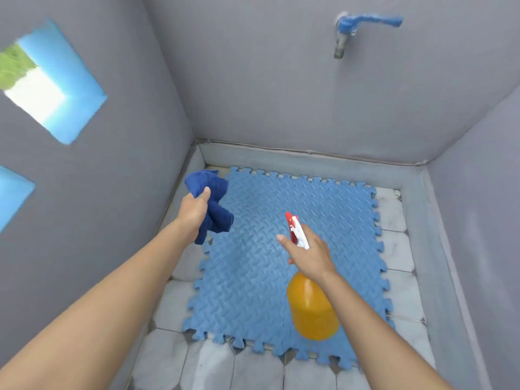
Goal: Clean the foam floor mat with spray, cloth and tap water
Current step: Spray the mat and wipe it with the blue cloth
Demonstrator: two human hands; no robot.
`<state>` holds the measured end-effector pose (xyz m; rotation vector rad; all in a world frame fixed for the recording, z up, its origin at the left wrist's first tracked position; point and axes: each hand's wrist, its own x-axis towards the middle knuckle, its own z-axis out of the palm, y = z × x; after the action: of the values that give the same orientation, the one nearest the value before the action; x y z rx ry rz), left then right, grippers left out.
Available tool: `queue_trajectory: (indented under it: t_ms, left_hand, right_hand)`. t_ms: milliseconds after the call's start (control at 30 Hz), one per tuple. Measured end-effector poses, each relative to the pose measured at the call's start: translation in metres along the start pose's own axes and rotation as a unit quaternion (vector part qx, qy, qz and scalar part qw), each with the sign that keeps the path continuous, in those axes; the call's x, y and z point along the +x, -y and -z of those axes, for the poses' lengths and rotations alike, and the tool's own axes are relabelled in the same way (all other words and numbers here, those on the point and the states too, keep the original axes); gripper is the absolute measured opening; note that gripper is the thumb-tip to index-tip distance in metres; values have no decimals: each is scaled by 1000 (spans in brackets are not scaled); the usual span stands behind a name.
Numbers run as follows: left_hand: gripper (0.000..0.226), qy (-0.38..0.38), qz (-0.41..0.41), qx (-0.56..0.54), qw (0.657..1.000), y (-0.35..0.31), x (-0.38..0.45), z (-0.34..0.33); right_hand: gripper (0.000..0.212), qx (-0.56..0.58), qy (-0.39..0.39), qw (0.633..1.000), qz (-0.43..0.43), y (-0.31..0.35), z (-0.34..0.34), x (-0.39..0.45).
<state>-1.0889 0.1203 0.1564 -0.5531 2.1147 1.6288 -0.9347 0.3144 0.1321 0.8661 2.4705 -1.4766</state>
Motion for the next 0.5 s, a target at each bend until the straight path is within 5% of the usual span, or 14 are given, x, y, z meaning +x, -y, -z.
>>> queue_trajectory:
  t_ms: [300,500]
  left_hand:
    - [36,-94,-23,-110,989,64,96,-25]
    - [38,-126,2,-73,989,95,88,-35]
  right_hand:
    - [38,-30,-49,998,-16,-61,-68,78]
    - [29,27,64,994,-84,-80,-85,55]
